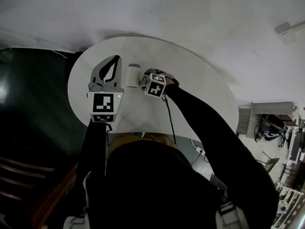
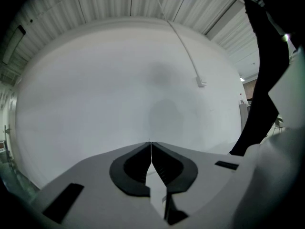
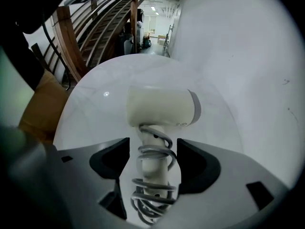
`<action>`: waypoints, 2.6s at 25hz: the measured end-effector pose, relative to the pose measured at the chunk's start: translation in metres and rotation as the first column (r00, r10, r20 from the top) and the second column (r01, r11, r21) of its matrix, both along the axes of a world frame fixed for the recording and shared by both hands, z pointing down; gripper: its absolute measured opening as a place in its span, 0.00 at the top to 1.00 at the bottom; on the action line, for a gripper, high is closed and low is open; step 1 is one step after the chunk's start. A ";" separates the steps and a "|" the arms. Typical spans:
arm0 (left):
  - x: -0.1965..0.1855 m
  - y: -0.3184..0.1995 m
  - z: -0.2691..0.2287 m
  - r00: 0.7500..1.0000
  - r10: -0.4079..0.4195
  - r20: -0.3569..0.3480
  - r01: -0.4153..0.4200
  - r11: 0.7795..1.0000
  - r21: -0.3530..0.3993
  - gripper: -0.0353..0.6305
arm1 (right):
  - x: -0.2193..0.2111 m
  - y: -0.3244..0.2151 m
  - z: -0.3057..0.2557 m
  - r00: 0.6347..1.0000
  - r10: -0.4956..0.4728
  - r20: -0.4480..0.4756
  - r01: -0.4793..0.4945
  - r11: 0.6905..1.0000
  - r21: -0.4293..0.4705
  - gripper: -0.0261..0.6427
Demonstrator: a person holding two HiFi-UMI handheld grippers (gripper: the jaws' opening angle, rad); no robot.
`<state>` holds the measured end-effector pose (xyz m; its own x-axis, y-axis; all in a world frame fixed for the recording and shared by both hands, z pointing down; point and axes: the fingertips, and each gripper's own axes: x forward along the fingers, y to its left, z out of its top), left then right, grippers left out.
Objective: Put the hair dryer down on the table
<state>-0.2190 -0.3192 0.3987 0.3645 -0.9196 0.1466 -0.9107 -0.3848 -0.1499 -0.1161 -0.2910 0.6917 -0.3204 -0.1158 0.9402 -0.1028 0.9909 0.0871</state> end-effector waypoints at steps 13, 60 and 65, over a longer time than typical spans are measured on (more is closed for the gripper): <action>0.043 0.013 -0.012 0.999 -0.033 0.024 0.033 0.999 0.001 0.92 | 0.017 0.002 -0.054 0.945 0.128 0.301 -0.132 0.991 -0.008 0.50; 0.188 0.064 -0.053 0.991 0.133 0.026 -0.135 0.985 0.106 0.92 | 0.182 0.038 -0.334 0.402 0.150 0.903 -0.769 0.591 0.244 0.78; 0.189 0.066 -0.051 0.990 0.140 0.023 -0.142 0.984 0.109 0.92 | 0.194 0.040 -0.335 0.377 0.175 0.910 -0.803 0.551 0.227 0.91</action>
<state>-0.0298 -0.2532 0.3472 0.4904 -0.8698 0.0540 -0.8456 -0.4899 -0.2123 0.0776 -0.2507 0.3562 -0.4615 -0.8871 0.0099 -0.8748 0.4569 0.1614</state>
